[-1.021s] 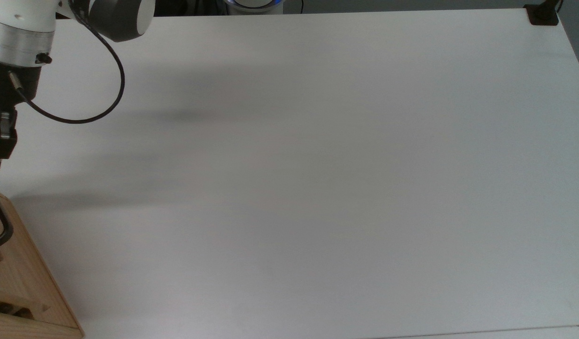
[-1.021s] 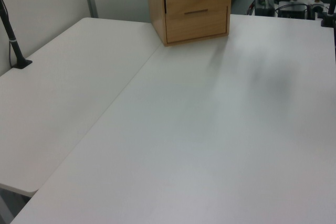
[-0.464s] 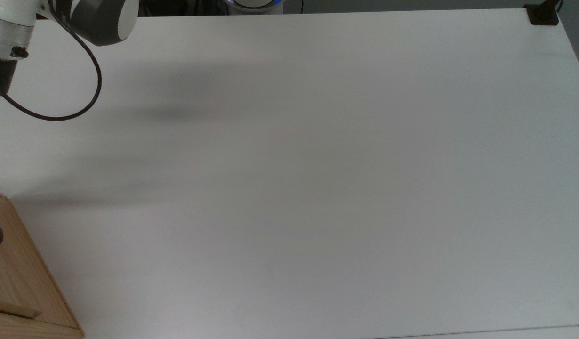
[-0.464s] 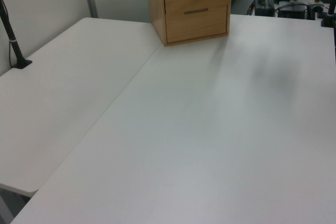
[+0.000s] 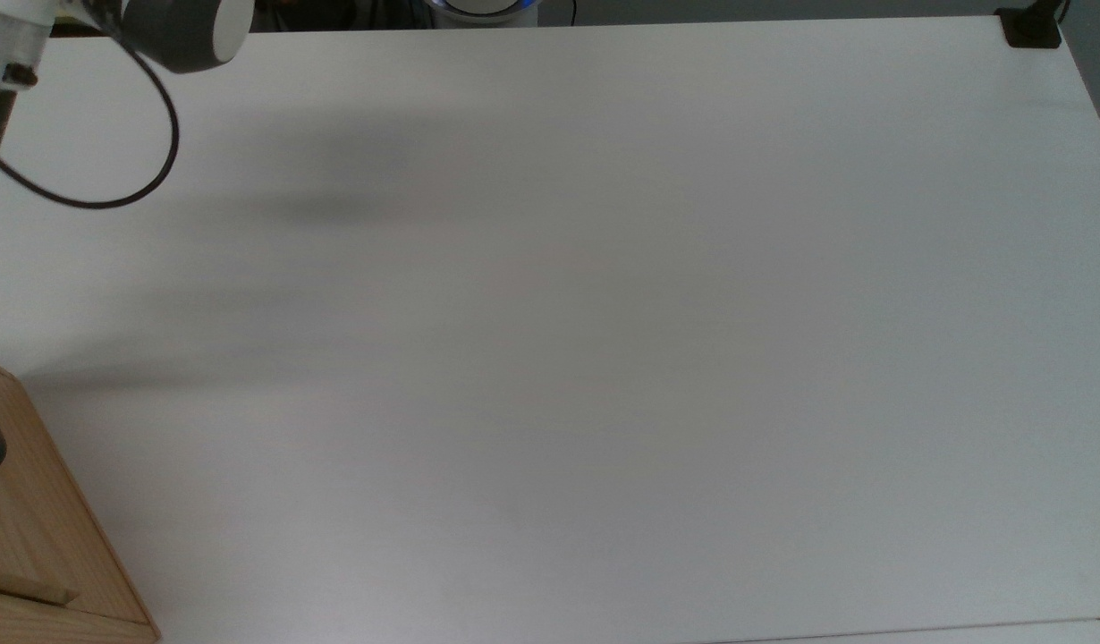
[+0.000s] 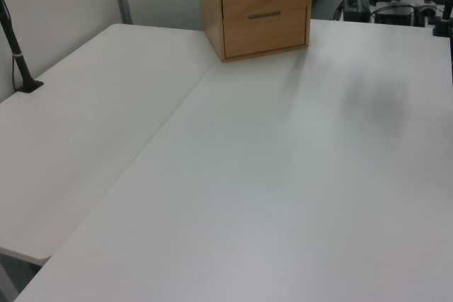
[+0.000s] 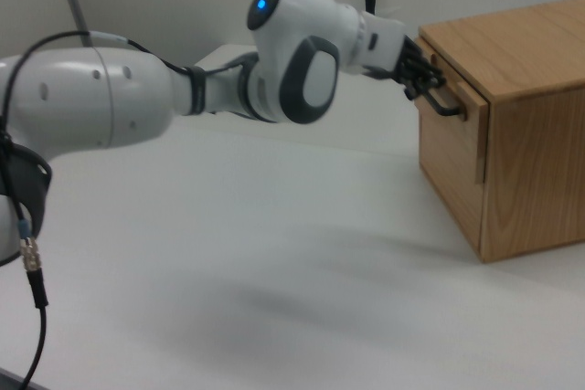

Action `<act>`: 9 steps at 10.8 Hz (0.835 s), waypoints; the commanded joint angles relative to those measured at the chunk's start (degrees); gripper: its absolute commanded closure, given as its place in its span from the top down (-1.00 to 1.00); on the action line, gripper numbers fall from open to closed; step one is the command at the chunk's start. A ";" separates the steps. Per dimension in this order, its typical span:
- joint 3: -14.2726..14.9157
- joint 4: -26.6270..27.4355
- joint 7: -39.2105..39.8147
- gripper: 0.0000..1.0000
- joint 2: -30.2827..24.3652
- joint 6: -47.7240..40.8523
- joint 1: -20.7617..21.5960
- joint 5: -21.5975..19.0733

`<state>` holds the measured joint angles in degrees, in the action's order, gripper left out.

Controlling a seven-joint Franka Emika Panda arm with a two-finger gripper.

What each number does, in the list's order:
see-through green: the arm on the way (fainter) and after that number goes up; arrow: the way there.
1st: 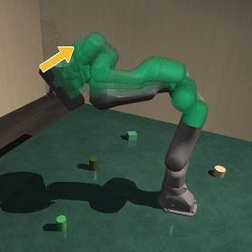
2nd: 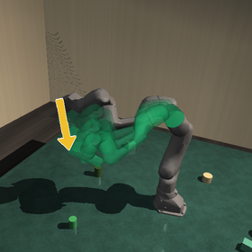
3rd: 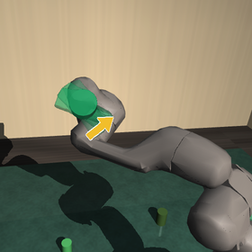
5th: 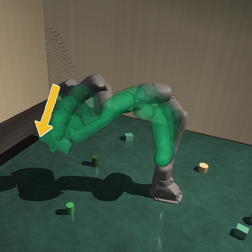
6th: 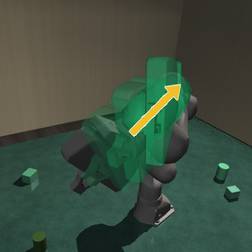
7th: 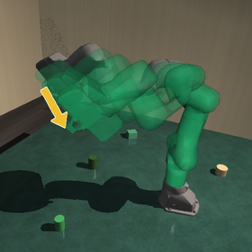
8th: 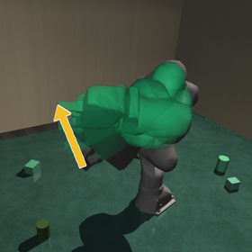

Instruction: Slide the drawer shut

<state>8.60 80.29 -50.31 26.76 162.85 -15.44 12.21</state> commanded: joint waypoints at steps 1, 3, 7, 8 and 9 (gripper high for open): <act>0.01 10.84 -0.23 -0.18 -12.41 -13.01 7.95 -2.01; -0.16 11.12 4.93 0.99 -15.41 -28.04 12.87 -2.63; -4.89 11.21 34.88 1.00 -21.91 -56.35 13.87 -11.85; -7.09 11.21 37.54 1.00 -23.06 -62.07 13.51 -11.42; -7.28 11.21 39.83 1.00 -23.94 -66.04 13.77 -11.16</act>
<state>3.65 88.56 -17.62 7.04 104.78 -1.32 1.63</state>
